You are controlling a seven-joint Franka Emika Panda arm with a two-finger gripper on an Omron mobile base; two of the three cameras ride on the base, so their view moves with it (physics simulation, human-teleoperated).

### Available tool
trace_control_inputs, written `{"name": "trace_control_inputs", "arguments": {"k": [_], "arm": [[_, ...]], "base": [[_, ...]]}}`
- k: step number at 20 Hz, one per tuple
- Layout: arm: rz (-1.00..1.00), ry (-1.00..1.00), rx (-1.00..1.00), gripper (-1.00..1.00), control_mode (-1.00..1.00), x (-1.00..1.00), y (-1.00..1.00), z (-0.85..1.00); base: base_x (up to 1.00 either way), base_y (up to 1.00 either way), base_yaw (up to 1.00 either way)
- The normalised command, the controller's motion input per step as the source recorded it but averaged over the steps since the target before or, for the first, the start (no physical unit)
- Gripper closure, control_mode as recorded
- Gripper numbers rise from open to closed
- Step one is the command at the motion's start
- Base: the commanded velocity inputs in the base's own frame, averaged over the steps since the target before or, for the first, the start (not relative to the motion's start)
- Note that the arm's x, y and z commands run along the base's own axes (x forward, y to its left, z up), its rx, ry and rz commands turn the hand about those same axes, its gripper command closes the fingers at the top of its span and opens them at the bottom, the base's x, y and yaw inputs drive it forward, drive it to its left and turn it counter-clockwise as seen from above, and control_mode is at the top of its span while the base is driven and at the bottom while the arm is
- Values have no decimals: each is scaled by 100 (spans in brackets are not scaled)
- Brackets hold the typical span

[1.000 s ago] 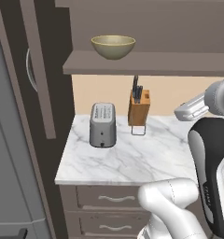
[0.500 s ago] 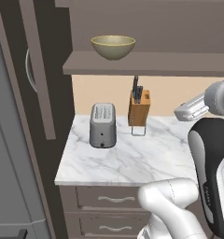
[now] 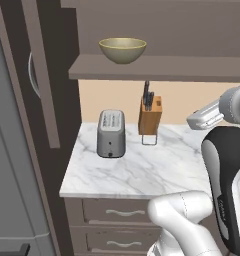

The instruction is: Move the bowls from the cabinet to the plates on the dining table.

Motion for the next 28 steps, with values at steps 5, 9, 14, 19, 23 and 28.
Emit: {"name": "trace_control_inputs", "arguments": {"k": [5,9,14,19,23,28], "arm": [[0,0,0,-100,100,0,0,0],[2,0,0,-100,-100,0,1,2],[8,0,0,-100,-100,0,15,22],[8,0,-1,-100,-100,0,12,34],[1,4,-2,-100,-100,3,25,28],[0,4,-3,-100,-100,7,29,28]], "base": [[-1,2,4],[0,0,4],[0,0,0],[0,0,0],[0,0,0],[0,0,0]]}}
